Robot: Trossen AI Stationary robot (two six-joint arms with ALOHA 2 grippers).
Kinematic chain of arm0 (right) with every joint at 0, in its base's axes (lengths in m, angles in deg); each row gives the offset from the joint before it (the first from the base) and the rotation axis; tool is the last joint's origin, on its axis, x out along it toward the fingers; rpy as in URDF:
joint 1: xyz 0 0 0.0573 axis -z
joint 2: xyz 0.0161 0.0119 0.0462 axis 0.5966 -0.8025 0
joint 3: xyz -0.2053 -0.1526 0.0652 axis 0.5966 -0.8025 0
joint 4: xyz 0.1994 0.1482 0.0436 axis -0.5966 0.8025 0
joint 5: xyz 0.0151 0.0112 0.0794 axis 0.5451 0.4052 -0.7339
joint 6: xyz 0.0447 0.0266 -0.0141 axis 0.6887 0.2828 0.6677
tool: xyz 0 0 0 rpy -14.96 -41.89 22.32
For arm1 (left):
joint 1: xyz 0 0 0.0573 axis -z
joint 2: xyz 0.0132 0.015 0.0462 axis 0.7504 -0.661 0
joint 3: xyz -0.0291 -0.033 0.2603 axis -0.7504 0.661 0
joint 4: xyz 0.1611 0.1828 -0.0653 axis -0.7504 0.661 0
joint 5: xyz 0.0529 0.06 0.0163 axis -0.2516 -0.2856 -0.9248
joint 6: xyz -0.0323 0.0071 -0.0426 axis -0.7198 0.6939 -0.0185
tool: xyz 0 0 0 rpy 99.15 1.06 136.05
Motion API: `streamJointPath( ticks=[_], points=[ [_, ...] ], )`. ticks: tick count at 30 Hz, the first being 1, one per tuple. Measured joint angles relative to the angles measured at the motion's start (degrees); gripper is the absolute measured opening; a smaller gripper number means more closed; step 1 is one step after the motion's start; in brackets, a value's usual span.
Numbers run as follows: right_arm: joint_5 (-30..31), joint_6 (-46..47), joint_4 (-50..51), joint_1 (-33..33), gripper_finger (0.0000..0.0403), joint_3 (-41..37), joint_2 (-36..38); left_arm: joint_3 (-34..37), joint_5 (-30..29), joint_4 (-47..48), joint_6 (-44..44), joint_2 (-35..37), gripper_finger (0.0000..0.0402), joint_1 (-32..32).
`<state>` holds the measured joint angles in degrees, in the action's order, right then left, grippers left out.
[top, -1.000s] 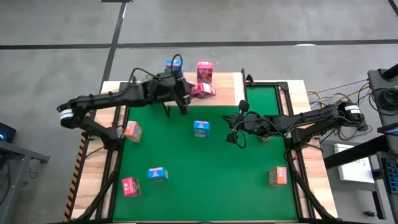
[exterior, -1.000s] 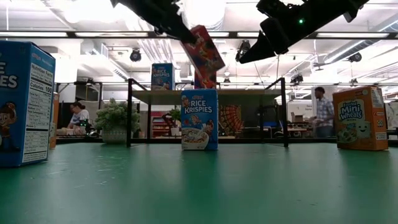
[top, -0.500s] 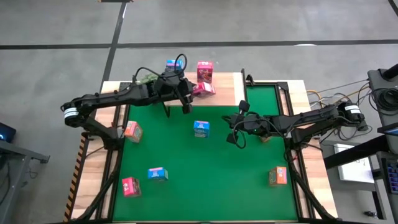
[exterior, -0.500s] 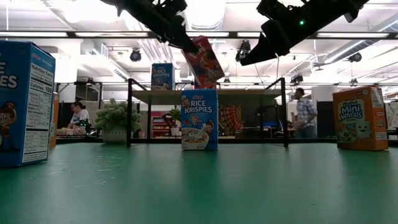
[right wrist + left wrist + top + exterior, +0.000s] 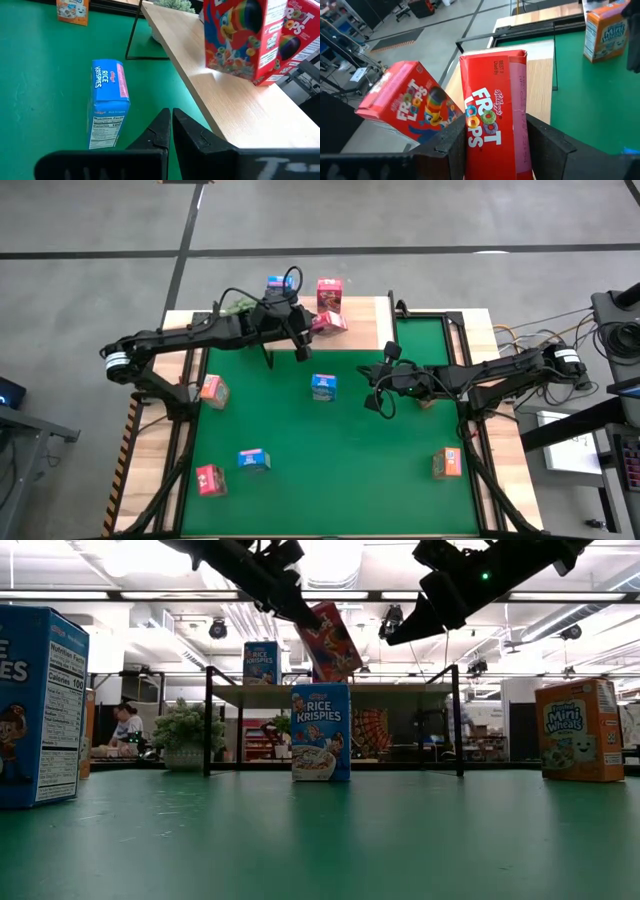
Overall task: Stack cereal on shelf
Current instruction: Put the top red cereal box on the shelf aligned with the other red cereal box
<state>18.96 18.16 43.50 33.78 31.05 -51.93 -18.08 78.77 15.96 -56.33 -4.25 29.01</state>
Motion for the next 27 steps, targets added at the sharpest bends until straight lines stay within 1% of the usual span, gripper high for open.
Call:
streamJointPath(
  ticks=[12,15,22,27],
  points=[
    [0.00,-0.02,-0.02,0.00,0.0009,0.00,0.00,0.00,0.02,0.22,0.02,-0.08,0.0157,-0.09],
    [0.00,-0.02,-0.02,0.00,0.0009,0.00,0.02,0.00,0.02,0.25,-0.23,-0.08,0.0172,-0.09],
    [0.00,0.02,-0.11,0.00,0.0009,0.00,0.02,0.00,0.02,0.15,-0.39,-0.08,0.0224,-0.15],
    [0.00,0.58,-0.16,0.00,0.0009,0.00,0.02,0.00,0.01,0.17,0.26,-0.08,0.0238,-0.10]
  ],
)
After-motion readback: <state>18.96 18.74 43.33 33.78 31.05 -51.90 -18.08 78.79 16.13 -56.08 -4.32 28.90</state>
